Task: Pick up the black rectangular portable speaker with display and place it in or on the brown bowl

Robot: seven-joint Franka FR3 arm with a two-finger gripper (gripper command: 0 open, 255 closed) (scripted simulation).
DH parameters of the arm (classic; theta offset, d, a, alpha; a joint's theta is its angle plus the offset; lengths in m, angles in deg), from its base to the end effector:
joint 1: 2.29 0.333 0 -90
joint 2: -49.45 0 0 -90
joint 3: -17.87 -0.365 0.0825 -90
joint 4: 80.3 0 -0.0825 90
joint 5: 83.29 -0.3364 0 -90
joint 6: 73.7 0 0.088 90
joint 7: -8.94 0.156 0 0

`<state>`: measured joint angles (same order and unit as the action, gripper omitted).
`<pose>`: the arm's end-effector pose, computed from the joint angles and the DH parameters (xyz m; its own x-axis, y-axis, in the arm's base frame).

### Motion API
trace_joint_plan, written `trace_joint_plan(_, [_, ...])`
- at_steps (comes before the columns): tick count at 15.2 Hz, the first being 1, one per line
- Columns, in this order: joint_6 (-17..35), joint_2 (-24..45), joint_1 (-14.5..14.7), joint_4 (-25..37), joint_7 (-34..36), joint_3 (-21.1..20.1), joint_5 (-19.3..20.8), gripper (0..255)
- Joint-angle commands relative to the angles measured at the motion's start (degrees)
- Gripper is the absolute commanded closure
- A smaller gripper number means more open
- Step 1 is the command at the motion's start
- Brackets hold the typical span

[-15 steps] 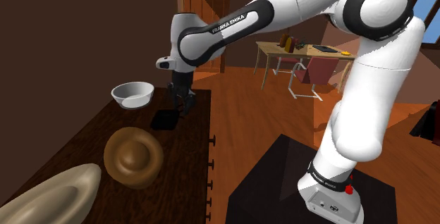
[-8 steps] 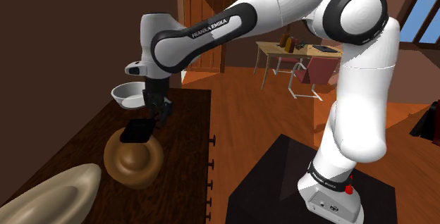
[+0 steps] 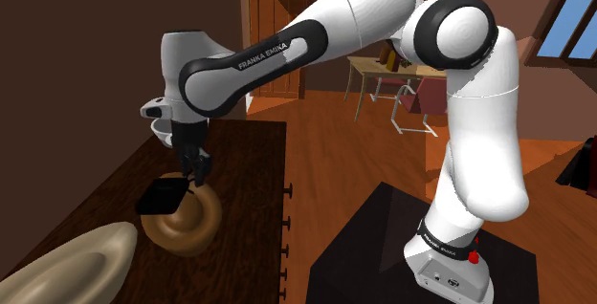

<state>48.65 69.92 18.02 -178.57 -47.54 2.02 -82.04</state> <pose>0.5254 0.3589 0.4140 -0.0377 0.9937 0.1057 0.9991 0.0356 0.0213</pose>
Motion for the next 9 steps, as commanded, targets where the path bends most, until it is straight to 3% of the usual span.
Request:
trace_joint_plan(1, [1.33, 0.54, 0.02, -0.76, 0.01, 0.08, 0.15, 255])
trace_joint_plan(9, [5.54, 2.67, 0.23, -2.90, 0.15, 0.38, 0.74, 255])
